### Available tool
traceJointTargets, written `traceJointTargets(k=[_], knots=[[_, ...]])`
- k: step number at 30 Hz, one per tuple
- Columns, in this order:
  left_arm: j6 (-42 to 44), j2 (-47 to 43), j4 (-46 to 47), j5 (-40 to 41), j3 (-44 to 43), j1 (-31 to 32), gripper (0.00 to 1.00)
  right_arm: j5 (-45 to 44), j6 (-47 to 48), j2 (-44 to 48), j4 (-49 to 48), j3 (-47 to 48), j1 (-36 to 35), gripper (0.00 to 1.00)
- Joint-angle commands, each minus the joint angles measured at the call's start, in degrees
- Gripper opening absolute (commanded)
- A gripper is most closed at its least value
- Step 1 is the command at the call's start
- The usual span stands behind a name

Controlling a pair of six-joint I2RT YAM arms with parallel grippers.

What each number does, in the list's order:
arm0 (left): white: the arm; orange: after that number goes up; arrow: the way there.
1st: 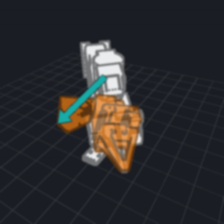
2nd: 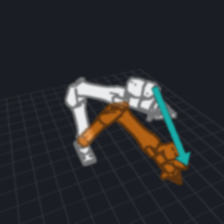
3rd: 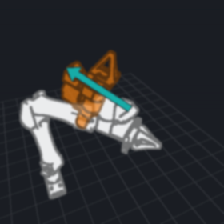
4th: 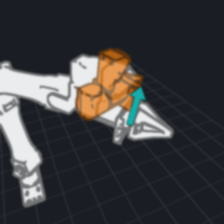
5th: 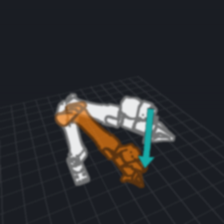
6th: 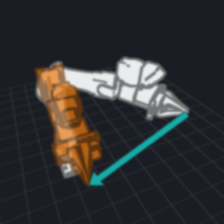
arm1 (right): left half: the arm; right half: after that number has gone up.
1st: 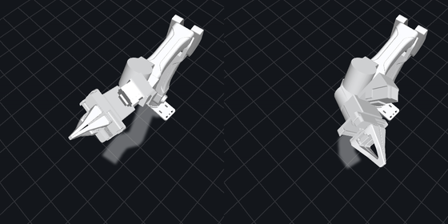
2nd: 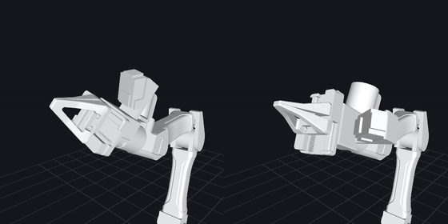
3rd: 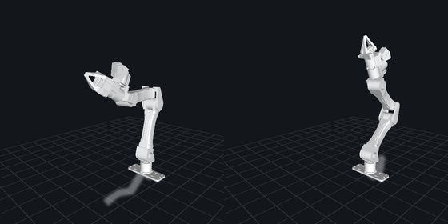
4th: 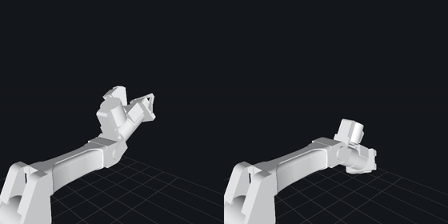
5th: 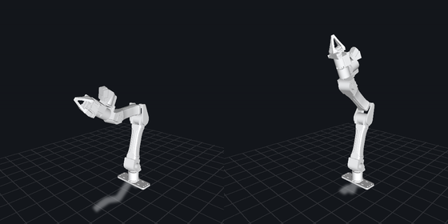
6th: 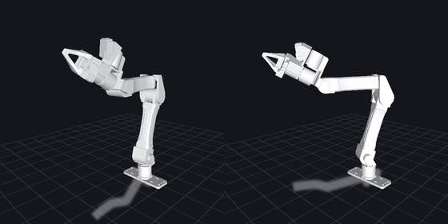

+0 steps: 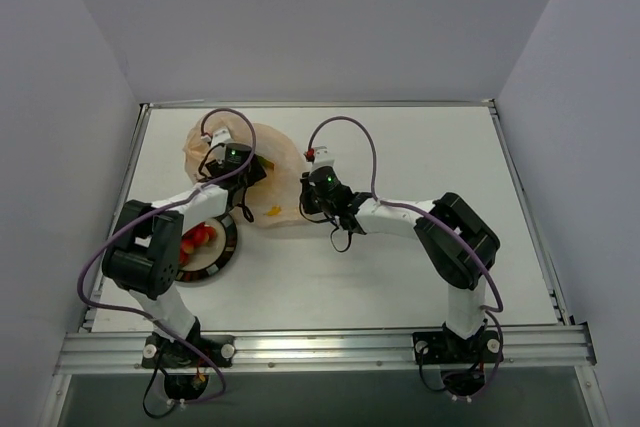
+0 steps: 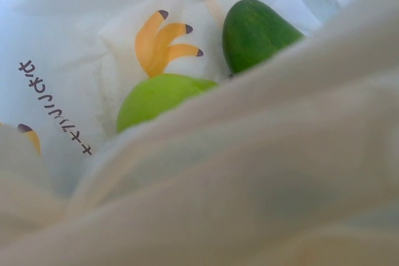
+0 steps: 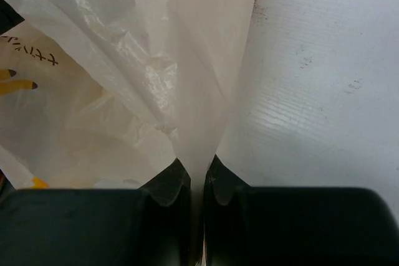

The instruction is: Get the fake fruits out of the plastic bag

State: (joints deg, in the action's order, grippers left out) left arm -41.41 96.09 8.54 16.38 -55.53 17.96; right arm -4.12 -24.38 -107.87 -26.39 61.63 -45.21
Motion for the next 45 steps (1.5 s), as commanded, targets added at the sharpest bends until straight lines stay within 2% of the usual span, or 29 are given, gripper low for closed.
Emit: traceJointTargets(k=[1, 8, 12, 14, 15, 18, 23, 32, 36, 40, 45], knots=[[-0.7, 1.9, 1.3, 1.6, -4.0, -1.1, 0.67, -1.4, 0.6, 2.8, -1.2, -0.5, -0.1, 0.04], [0.1, 6.7, 1.4, 3.3, -6.0, -2.0, 0.69, -1.5, 0.8, 3.1, -1.3, -0.5, -0.4, 0.04], [0.5, 7.3, 3.2, 1.6, -5.7, -2.4, 0.66, -1.4, 0.8, 3.6, -1.2, -0.5, -0.1, 0.04], [1.1, 6.8, 4.3, 0.5, -5.5, -2.4, 0.58, -1.3, 0.7, 3.7, -1.2, -0.5, -0.1, 0.04], [1.2, 6.4, 4.7, -0.1, -5.4, -2.4, 0.42, -1.4, 0.7, 3.8, -1.2, -0.5, -0.1, 0.04], [1.5, 3.4, 5.5, -2.4, -4.2, -2.3, 0.31, -1.9, 0.7, 3.7, -1.3, -0.4, -0.1, 0.04], [-0.2, -5.8, 3.0, -6.6, -1.2, -2.3, 0.21, -2.5, 0.2, 2.1, -1.3, 3.1, 0.3, 0.04], [-3.2, -17.7, -7.1, -20.5, 1.3, -2.4, 0.19, -4.1, -1.0, -3.0, -1.0, 10.7, 1.4, 0.03], [-0.2, -23.7, -17.0, -23.9, 0.4, -2.7, 0.19, -4.9, -1.5, -4.2, -0.9, 12.8, 2.3, 0.02], [1.2, -32.9, -23.4, -22.2, 2.5, -2.8, 0.19, -5.0, -1.7, -4.3, -1.0, 13.7, 3.2, 0.02], [1.0, -49.0, -33.7, -12.2, 8.6, -2.8, 0.15, -4.5, -1.5, -3.7, -1.6, 12.9, 4.1, 0.02]])
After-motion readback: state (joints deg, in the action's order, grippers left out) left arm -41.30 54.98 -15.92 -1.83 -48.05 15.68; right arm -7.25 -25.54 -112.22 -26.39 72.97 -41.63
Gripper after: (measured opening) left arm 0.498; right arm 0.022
